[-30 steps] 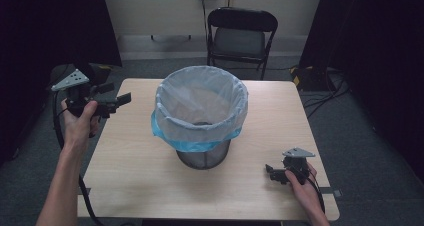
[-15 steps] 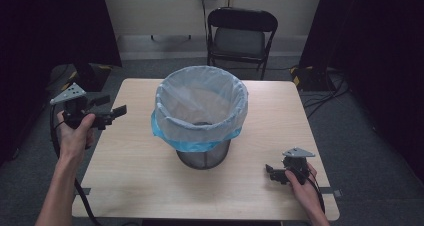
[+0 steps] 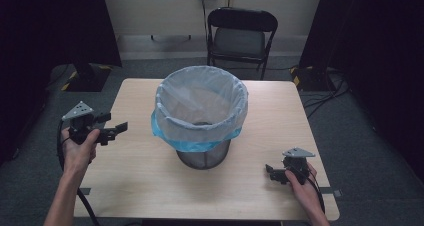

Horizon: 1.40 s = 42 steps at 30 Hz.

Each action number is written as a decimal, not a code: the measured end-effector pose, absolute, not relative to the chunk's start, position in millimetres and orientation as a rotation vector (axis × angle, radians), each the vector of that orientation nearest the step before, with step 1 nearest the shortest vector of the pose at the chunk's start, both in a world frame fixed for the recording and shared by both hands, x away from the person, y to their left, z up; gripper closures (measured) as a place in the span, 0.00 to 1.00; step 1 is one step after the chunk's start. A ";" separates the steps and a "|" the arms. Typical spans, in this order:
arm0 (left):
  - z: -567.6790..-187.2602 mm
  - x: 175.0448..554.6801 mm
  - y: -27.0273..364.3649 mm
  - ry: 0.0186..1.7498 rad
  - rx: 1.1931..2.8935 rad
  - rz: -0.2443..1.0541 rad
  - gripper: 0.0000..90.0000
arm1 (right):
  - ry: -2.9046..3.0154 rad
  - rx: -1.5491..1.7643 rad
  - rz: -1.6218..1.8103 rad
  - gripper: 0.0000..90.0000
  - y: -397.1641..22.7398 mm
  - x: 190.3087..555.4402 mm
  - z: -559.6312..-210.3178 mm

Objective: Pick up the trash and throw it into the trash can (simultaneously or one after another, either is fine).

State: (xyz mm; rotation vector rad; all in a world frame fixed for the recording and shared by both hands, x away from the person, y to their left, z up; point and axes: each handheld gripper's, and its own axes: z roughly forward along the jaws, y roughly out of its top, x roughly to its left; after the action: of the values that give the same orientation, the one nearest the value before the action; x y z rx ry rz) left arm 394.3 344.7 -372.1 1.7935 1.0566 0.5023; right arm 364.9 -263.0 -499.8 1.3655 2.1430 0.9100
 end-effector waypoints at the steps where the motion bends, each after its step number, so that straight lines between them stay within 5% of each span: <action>1: -375.8 394.1 344.0 1.057 1.798 0.496 0.19 | 2.143 1.365 0.910 0.10 -263.0 364.9 -499.8; 21: -431.4 396.4 329.0 1.131 2.023 0.378 0.18 | 2.143 1.365 0.910 0.10 -263.0 364.9 -499.9; 42: -495.1 382.7 308.3 1.173 2.118 0.459 0.17 | 2.143 1.365 0.910 0.10 -263.0 364.9 -499.8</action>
State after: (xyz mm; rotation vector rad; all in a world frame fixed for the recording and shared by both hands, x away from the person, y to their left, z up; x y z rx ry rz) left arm 382.7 308.3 -495.1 2.1175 1.1734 0.4593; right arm 364.9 -263.0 -499.8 1.3654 2.1431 0.9102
